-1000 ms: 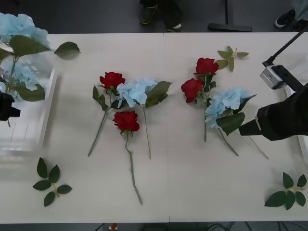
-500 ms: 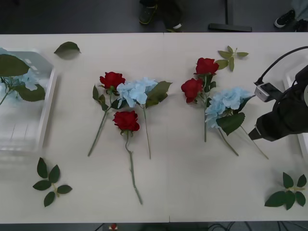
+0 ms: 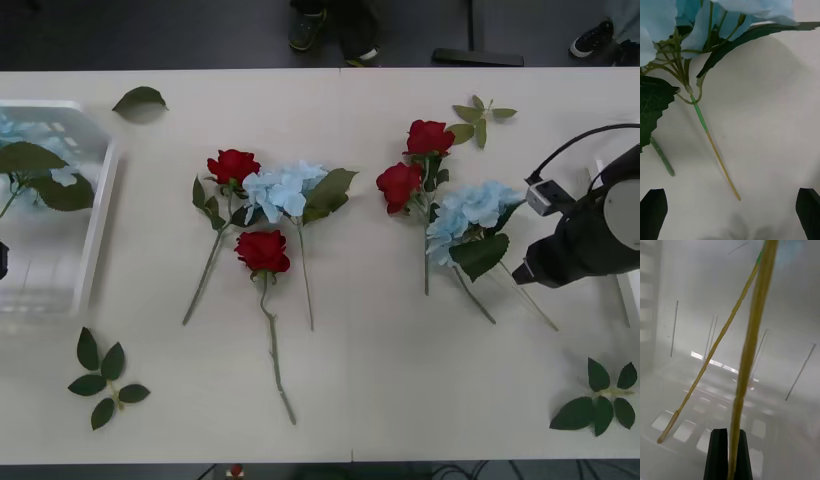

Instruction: Place the red flowers into the right box and the blue flowers into the left box. If a person shows an open palm, hand one flower to the person first, then continue sorting.

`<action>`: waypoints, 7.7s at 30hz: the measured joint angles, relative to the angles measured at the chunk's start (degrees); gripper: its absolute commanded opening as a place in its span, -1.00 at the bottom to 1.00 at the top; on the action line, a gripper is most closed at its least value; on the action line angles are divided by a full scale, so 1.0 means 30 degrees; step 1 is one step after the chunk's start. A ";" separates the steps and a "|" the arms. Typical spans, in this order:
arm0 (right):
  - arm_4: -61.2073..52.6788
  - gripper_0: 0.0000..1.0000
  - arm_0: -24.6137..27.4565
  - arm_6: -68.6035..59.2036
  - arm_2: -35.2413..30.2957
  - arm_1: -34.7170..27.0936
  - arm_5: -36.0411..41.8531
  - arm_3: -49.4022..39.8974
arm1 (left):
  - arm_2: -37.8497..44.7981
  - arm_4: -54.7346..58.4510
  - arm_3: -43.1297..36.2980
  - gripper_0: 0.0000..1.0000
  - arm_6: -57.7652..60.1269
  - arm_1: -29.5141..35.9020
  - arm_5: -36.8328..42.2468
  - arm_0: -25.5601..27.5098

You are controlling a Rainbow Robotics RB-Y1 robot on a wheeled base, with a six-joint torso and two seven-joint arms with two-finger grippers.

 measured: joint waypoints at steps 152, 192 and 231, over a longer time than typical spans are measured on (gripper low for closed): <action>0.3363 -1.00 -1.3876 -0.7258 0.3046 0.3095 -1.2217 0.2300 | -1.2856 -0.4622 -0.0873 1.00 0.7753 -0.5918 -0.3514 -0.4695; 0.3258 1.00 -1.3957 -0.7400 0.2762 0.4066 -1.2245 0.2353 | -1.2856 -0.4622 -0.0873 1.00 0.7751 -0.5918 -0.3514 -0.4695; -0.6352 1.00 -1.3088 -0.7461 -0.0572 0.1437 0.1022 -0.3985 | -1.2856 -0.4622 -0.0872 1.00 0.7750 -0.5918 -0.3514 -0.4695</action>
